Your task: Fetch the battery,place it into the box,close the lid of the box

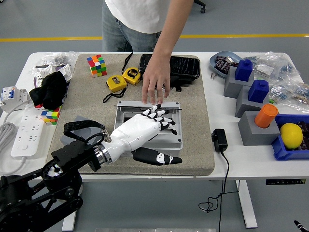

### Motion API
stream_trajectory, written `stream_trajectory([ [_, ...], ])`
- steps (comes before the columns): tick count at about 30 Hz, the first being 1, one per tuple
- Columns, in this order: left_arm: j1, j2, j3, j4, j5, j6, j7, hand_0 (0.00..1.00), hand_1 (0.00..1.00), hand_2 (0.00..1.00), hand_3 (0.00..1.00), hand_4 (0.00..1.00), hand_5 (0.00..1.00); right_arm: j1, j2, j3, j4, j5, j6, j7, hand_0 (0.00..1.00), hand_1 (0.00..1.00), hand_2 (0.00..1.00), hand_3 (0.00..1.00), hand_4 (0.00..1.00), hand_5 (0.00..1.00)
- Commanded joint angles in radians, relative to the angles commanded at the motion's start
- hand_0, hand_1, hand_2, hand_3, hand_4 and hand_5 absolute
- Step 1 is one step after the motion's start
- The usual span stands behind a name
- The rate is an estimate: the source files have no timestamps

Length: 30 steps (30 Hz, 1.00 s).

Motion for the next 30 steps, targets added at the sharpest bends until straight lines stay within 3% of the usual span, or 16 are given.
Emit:
stream_trajectory([
  [12,-0.013,0.009,0.005,-0.033,-0.005,0.015,-0.01,0.998,0.941,0.81,0.709,0.998,0.998,0.004,0.0,0.002,-0.001,0.0,0.0,-0.001,0.807,0.773,0.749,0.766,0.998,0.998],
  [15,-0.027,0.008,-0.008,-0.035,-0.01,0.057,-0.043,0.998,0.909,0.798,0.727,0.998,0.998,0.005,0.001,0.002,-0.001,-0.002,0.0,-0.002,0.805,0.774,0.749,0.766,0.998,0.998],
  [17,-0.037,0.002,-0.027,-0.021,-0.011,0.108,-0.08,0.998,0.909,0.798,0.727,0.998,0.998,0.006,0.001,0.003,0.0,-0.003,0.001,-0.002,0.805,0.774,0.749,0.766,0.998,0.998],
  [20,-0.049,-0.012,-0.058,0.015,-0.002,0.143,-0.098,0.998,0.909,0.798,0.727,0.998,0.998,0.007,0.001,0.004,0.0,-0.004,0.002,-0.002,0.805,0.774,0.749,0.766,0.998,0.998],
  [21,-0.055,-0.02,-0.075,0.039,0.011,0.142,-0.097,0.998,0.974,0.868,0.798,0.998,0.998,0.008,0.002,0.003,-0.001,-0.003,0.002,-0.002,0.803,0.773,0.749,0.764,0.998,0.998],
  [23,-0.063,-0.032,-0.1,0.082,0.026,0.146,-0.093,0.998,0.974,0.868,0.798,0.998,0.998,0.008,0.002,0.003,-0.001,-0.003,0.003,-0.002,0.803,0.773,0.749,0.764,0.998,0.998],
  [30,-0.086,-0.064,-0.17,0.259,0.073,0.113,-0.066,0.998,0.988,0.88,0.807,0.998,0.998,0.008,0.002,0.001,-0.002,-0.001,0.003,-0.002,0.804,0.773,0.749,0.765,0.998,0.998],
])
